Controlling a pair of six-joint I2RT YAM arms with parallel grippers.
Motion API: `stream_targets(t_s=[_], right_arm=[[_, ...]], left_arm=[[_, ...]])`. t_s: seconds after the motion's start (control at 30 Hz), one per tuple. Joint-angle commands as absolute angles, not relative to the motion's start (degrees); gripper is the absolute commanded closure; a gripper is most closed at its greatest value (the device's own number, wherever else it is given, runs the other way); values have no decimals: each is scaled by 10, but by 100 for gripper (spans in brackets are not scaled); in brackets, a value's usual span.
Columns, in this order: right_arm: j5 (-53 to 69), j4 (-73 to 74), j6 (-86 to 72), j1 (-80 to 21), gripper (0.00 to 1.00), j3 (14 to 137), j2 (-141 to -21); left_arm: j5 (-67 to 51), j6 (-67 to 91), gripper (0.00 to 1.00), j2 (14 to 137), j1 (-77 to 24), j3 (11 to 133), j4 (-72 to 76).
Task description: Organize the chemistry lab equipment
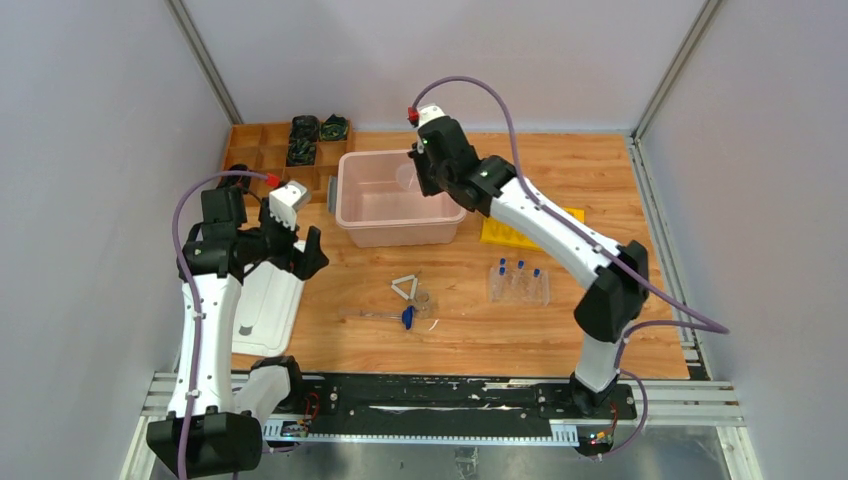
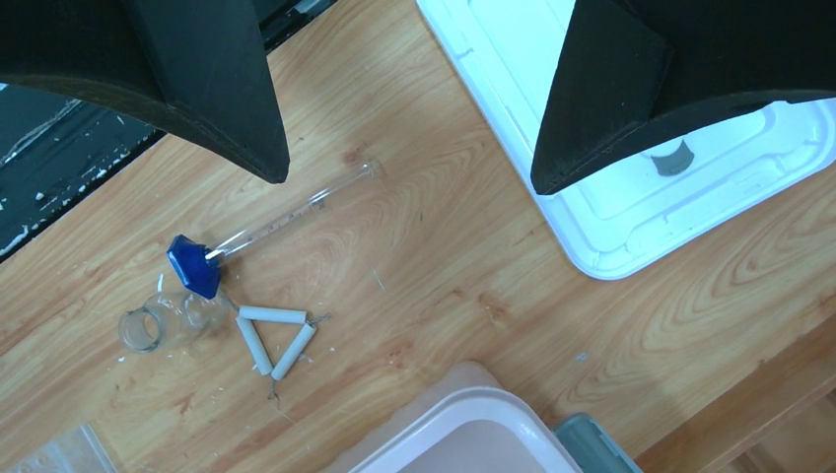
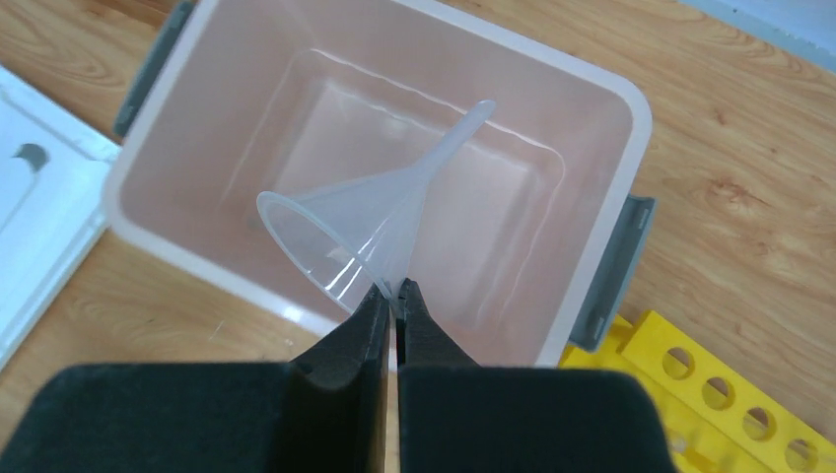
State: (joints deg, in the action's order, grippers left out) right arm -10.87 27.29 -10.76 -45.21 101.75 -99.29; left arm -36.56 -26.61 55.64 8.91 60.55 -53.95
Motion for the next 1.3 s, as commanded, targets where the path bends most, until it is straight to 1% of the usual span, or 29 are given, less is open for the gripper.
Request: stream_targets(t_s=[0.0, 0.27, 0.43, 0.47, 0.53, 0.63, 0.7, 0.77, 0.9, 1.07, 1.17, 1.27], right_arm=[[-123, 305, -91, -434, 100, 1083, -1072], [-127, 339, -99, -415, 100, 1166, -1192], [-130, 353, -108, -408, 100, 1176, -1213], [-131, 357, -112, -407, 98, 1176, -1213], [-137, 360, -113, -405, 90, 1170, -1205], [-145, 361, -114, -408, 73, 1158, -1182], [-151, 360, -115, -411, 65, 1149, -1160], [-156, 360, -114, -418, 60, 1138, -1135], [-159, 345, -107, -447, 59, 1096, -1070], [-113, 294, -91, -517, 58, 982, -998], [-82, 272, -86, -563, 59, 927, -991], [-60, 261, -92, -593, 64, 891, -1010]], left_arm=[[-389, -286, 0, 544, 92, 595, -542], [-394, -292, 0, 547, 91, 595, -550], [-398, -292, 0, 544, 91, 597, -550], [-398, -293, 0, 544, 89, 598, -550], [-399, -295, 0, 544, 89, 598, -553], [-398, -298, 0, 545, 86, 598, -555], [-398, -299, 0, 547, 85, 601, -555], [-399, -298, 0, 549, 83, 604, -555], [-401, -299, 0, 553, 82, 606, -555], [-399, -303, 0, 555, 80, 604, -554], [-398, -302, 0, 560, 81, 606, -555], [-389, -300, 0, 564, 81, 610, -555]])
